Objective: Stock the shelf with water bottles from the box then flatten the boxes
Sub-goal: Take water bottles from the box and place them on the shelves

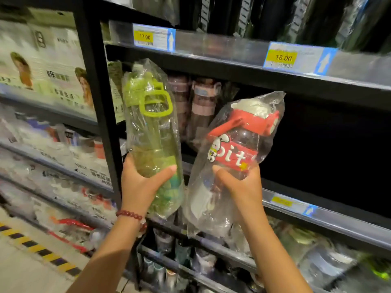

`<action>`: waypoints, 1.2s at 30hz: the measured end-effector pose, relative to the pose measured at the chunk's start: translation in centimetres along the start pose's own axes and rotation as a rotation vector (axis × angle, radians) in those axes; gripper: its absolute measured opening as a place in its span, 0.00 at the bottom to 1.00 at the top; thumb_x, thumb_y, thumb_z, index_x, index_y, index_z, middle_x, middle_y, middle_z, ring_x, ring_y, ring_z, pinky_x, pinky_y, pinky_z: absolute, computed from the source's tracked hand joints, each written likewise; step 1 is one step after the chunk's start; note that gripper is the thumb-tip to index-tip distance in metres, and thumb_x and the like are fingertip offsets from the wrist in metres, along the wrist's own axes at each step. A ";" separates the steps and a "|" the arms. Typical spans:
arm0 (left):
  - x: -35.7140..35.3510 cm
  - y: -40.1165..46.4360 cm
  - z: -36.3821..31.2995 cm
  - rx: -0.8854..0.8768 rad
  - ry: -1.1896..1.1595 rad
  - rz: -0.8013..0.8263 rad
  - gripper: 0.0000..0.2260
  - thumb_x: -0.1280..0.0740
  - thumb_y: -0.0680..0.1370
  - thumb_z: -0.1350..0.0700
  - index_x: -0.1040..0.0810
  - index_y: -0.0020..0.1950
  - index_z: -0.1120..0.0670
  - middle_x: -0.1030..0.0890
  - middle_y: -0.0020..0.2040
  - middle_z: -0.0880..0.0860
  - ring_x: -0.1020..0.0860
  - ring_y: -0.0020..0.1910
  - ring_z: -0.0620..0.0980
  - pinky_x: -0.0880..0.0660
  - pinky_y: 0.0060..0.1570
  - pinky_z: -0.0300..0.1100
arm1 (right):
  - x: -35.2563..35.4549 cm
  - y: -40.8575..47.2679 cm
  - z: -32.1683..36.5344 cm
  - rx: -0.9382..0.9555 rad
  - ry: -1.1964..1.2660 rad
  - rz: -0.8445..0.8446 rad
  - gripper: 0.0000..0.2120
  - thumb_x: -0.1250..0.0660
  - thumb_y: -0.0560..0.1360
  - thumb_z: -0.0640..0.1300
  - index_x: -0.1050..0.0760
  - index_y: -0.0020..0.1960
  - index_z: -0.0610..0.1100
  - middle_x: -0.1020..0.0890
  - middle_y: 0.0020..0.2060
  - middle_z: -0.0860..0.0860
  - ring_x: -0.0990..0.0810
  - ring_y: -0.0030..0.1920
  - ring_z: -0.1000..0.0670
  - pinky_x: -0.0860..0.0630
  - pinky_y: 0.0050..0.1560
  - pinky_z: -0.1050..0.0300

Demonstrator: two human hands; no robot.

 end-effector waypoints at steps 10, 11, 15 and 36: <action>-2.8 5.7 0.6 0.056 -0.327 -0.001 0.37 0.21 0.62 0.52 0.34 0.67 0.50 0.24 0.58 0.46 0.23 0.55 0.44 0.26 0.57 0.45 | 1.2 2.8 1.0 0.008 0.142 -0.280 0.23 0.24 0.67 0.41 0.29 0.58 0.49 0.19 0.51 0.50 0.18 0.51 0.52 0.23 0.52 0.54; -3.1 6.0 0.7 0.058 -0.372 -0.009 0.36 0.21 0.64 0.55 0.35 0.67 0.49 0.24 0.58 0.44 0.24 0.55 0.42 0.27 0.58 0.45 | 1.3 2.8 0.9 0.014 0.151 -0.314 0.22 0.25 0.68 0.40 0.29 0.58 0.50 0.19 0.51 0.50 0.18 0.51 0.52 0.23 0.52 0.55; -5.0 7.2 0.3 0.060 -0.531 -0.018 0.36 0.22 0.66 0.60 0.37 0.68 0.49 0.25 0.61 0.48 0.23 0.56 0.43 0.26 0.60 0.47 | 2.1 2.9 0.8 0.040 0.204 -0.488 0.27 0.25 0.69 0.40 0.32 0.64 0.46 0.20 0.54 0.51 0.20 0.52 0.54 0.23 0.54 0.57; -4.6 16.4 4.6 -0.170 0.030 0.075 0.46 0.17 0.56 0.52 0.38 0.67 0.55 0.26 0.63 0.54 0.26 0.62 0.51 0.30 0.61 0.42 | -5.0 9.8 -1.8 0.218 -0.145 -0.274 0.35 0.20 0.62 0.45 0.35 0.63 0.47 0.23 0.57 0.47 0.21 0.57 0.50 0.22 0.58 0.52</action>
Point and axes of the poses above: each hand's wrist, its own y-axis towards the middle knuckle, its own x-axis out of the back of the hand, z = x × y, the point moved 10 cm from there along y, towards the middle knuckle
